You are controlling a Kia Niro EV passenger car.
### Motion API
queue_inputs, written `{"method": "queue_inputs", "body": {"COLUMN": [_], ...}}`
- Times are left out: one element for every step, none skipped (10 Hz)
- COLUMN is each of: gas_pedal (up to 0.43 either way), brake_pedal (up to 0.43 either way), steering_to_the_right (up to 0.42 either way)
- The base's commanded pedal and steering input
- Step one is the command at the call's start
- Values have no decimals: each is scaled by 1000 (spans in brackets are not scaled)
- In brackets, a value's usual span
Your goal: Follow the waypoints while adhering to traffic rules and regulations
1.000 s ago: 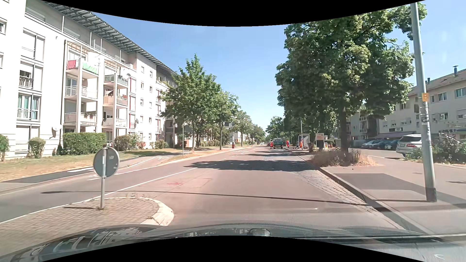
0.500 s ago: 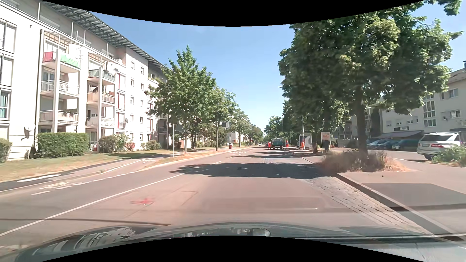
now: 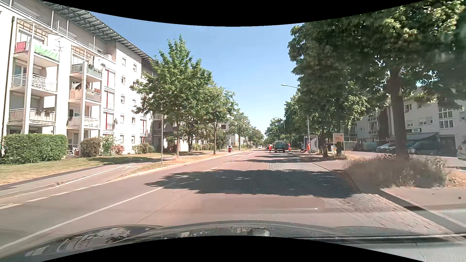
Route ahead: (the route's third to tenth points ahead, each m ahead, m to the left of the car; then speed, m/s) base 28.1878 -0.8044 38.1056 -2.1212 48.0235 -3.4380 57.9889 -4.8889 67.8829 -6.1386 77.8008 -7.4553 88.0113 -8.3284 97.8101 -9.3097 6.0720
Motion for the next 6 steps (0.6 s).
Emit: {"method": "queue_inputs", "body": {"gas_pedal": [287,280,260,248,240,240], "brake_pedal": [0,0,0,0,0,0], "steering_to_the_right": [1,1,1,1,1,4]}}
